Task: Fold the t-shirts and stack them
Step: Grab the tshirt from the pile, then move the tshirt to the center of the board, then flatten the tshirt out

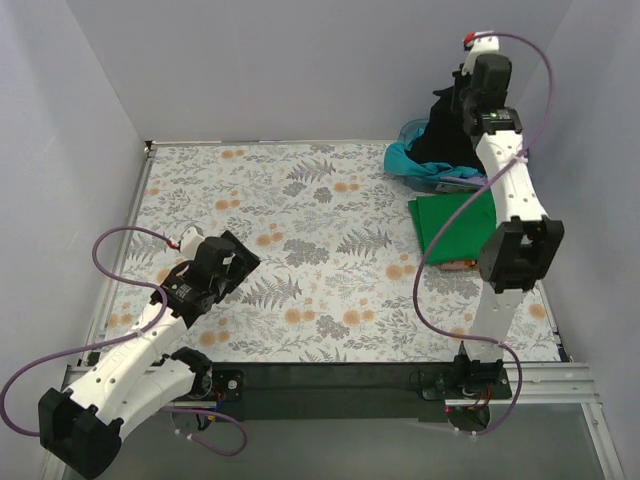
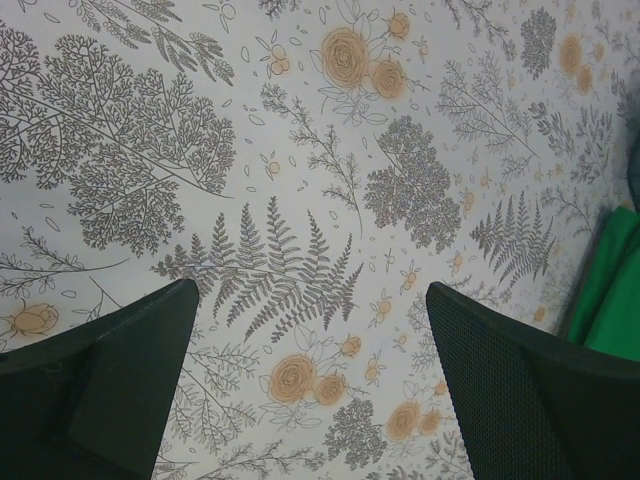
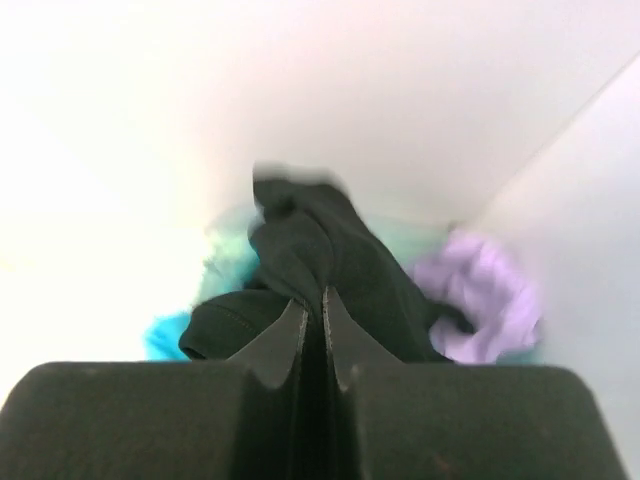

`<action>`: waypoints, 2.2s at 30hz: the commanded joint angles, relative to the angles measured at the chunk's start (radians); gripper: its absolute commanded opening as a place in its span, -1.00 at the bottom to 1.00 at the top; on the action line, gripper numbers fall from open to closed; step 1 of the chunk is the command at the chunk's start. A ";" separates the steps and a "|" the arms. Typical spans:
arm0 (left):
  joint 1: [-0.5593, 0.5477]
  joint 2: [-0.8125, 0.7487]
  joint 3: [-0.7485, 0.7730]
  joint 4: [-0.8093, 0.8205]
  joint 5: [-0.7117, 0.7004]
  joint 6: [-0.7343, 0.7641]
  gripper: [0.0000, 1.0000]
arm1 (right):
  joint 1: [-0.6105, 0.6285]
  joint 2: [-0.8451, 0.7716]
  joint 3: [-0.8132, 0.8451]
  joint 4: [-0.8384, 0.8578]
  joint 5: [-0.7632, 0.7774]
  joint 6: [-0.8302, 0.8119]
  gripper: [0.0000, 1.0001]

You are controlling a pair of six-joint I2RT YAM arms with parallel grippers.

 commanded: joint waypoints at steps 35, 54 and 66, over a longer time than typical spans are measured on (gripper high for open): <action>0.001 -0.443 0.079 -0.322 -0.001 -0.166 0.96 | 0.607 -0.885 -0.919 0.189 0.265 0.384 -0.84; 0.082 0.053 0.007 -0.219 -0.045 -0.202 0.96 | 0.280 -1.022 -1.411 0.148 -0.154 0.315 0.97; 0.381 0.324 -0.079 0.120 0.191 -0.005 0.92 | 0.282 -0.656 -1.181 0.191 -0.113 0.211 0.76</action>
